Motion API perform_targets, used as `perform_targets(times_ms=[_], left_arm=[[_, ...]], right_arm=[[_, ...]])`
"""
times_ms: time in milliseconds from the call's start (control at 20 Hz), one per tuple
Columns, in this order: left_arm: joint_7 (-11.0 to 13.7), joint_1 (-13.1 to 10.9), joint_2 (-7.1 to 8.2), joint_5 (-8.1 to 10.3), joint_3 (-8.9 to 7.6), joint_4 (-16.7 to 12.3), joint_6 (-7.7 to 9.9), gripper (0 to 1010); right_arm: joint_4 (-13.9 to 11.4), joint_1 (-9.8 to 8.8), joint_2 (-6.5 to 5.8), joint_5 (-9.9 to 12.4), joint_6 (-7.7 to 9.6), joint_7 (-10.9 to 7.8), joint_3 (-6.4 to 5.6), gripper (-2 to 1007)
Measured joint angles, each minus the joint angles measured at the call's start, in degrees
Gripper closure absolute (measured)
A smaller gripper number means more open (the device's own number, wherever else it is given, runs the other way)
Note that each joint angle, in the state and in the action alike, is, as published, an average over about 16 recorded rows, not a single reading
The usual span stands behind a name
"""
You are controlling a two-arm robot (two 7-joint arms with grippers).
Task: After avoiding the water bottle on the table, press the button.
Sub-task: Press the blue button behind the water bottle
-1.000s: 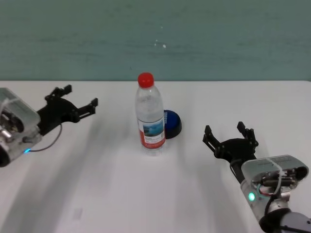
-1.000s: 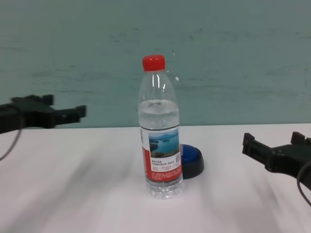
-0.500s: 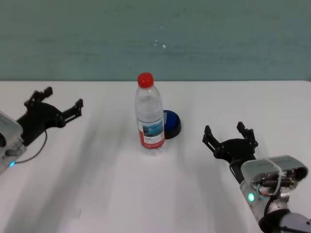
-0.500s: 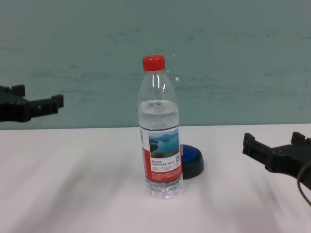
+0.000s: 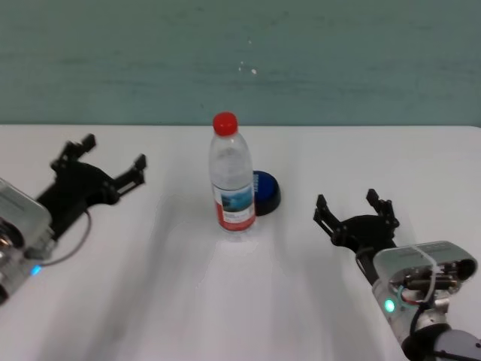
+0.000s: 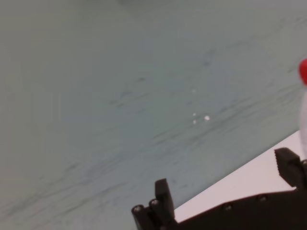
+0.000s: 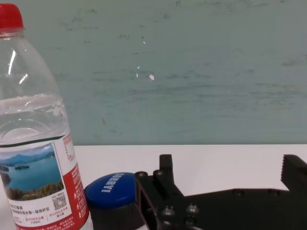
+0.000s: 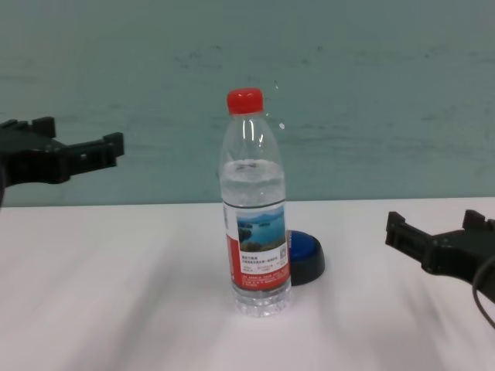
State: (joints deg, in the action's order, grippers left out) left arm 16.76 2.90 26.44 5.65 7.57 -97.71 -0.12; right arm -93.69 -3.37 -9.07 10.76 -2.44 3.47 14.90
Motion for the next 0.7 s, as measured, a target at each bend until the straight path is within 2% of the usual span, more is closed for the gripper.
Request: perform_targets(times_ms=[300, 700], left_arm=[[0.0, -2.0, -1.67, -1.01, 1.0, -2.6, -0.13, 10], [0.2, -3.7, -3.66, -1.75, 2.94, -3.7, -1.21, 10]], right_arm=[[0.0, 0.0, 0.0, 0.0, 0.0, 0.0, 0.0, 2], [0.0, 0.0, 0.0, 0.0, 0.0, 0.0, 0.0, 2]])
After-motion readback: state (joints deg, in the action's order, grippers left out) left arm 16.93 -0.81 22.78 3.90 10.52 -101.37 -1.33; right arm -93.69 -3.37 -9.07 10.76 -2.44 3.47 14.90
